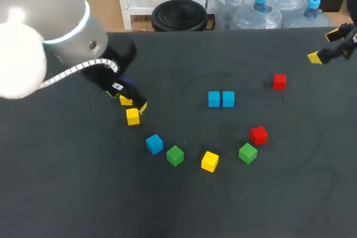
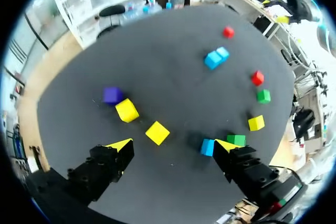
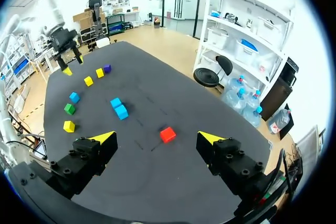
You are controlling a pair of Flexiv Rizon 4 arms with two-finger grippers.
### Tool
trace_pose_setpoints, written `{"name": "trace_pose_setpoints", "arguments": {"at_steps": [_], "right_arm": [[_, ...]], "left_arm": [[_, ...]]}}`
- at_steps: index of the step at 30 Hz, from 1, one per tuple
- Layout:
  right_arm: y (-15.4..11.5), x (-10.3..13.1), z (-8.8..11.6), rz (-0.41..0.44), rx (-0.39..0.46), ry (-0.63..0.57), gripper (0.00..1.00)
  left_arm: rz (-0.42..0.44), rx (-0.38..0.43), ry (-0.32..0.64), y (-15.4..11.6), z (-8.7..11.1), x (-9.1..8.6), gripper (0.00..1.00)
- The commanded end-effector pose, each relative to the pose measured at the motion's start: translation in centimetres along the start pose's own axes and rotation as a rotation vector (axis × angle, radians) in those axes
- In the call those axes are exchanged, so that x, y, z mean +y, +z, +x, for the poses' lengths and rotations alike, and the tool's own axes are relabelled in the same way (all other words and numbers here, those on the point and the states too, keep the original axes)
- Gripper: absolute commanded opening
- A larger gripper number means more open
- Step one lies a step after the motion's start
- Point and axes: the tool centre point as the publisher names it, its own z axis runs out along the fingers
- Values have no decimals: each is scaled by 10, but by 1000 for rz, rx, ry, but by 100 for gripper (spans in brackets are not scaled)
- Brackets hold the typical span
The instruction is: Place the blue cubes, place green cubes on the blue cubes, place the yellow cubes on the green cubes, then place the red cubes on the yellow cubes, and place purple cube on the red cubes.
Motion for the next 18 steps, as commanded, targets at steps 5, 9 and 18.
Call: {"name": "trace_pose_setpoints", "arguments": {"at_steps": [5, 9, 18], "right_arm": [[0, 0, 0, 0, -1, 0, 100], [0, 0, 0, 0, -1, 0, 100], [0, 0, 0, 0, -1, 0, 100]], "left_arm": [[56, 89, 11, 36, 8, -14, 100], [33, 158, 166, 35, 8, -33, 100], [94, 175, 200, 33, 8, -58, 100]]}}
